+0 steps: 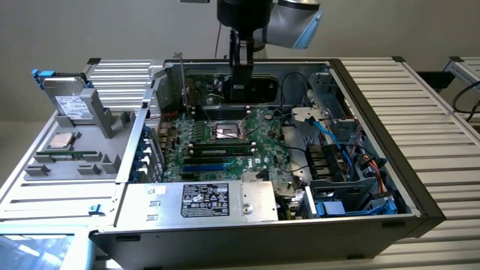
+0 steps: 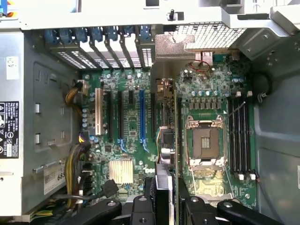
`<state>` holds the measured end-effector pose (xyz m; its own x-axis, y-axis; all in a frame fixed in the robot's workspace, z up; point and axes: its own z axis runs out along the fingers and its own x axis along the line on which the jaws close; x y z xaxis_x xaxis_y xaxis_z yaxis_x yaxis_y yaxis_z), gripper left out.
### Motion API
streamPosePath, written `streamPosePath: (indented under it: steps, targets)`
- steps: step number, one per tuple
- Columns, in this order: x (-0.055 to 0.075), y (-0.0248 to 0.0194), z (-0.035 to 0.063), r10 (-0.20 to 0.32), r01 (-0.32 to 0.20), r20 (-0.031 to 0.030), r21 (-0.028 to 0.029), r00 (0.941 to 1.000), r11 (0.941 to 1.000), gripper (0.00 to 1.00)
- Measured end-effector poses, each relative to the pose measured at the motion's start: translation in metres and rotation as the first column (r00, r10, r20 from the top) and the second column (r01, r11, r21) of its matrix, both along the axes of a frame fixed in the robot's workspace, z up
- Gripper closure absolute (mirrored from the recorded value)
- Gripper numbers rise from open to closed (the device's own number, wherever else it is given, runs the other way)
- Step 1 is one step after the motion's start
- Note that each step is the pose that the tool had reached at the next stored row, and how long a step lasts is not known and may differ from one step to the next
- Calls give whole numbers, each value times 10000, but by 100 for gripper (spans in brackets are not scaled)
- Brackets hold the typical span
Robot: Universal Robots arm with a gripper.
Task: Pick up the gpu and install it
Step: 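Insert the gpu into the slot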
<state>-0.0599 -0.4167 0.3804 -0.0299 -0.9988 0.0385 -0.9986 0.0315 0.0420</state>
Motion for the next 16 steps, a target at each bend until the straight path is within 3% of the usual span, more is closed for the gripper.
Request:
streamPosePath:
  steps: [10,16]
  targets:
    - [-1,0,0,3,-3,0,-7,10000,10000,71]
    - [-35,0,-6,3,-3,-52,-7,10000,10000,71]
